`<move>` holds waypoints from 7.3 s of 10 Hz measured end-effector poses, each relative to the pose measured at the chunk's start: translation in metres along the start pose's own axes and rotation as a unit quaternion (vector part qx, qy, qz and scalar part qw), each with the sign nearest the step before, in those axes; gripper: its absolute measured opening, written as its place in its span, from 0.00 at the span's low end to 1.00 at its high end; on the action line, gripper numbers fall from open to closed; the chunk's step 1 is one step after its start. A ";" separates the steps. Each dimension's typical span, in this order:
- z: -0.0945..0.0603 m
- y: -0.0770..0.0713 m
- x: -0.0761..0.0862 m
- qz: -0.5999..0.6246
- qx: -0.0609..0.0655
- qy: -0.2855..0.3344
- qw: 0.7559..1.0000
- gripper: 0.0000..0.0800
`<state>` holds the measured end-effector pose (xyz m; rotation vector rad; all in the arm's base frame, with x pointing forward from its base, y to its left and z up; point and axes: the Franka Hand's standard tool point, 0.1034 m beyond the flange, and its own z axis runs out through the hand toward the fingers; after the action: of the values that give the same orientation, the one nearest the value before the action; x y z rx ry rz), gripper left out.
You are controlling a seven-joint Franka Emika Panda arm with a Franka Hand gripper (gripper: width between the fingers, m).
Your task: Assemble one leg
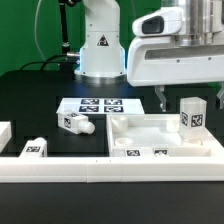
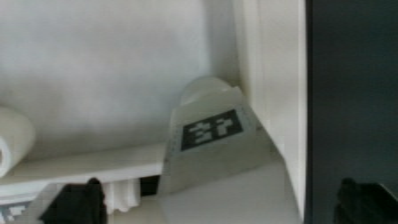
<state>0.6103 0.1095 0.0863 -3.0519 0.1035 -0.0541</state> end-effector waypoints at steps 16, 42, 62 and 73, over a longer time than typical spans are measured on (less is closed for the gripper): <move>0.002 0.004 0.000 0.468 0.025 -0.004 0.883 0.36; 0.004 -0.003 -0.004 -0.050 -0.015 -0.002 0.999 0.45; 0.006 -0.001 -0.001 0.456 0.007 -0.001 0.890 0.79; 0.007 -0.005 0.000 -0.074 -0.031 0.005 0.997 0.81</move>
Offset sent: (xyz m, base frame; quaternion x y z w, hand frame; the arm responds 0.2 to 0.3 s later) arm 0.0000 0.0000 0.0000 0.0000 0.0000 0.0000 1.0000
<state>0.6104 0.1147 0.0793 -3.1151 -0.1228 -0.0761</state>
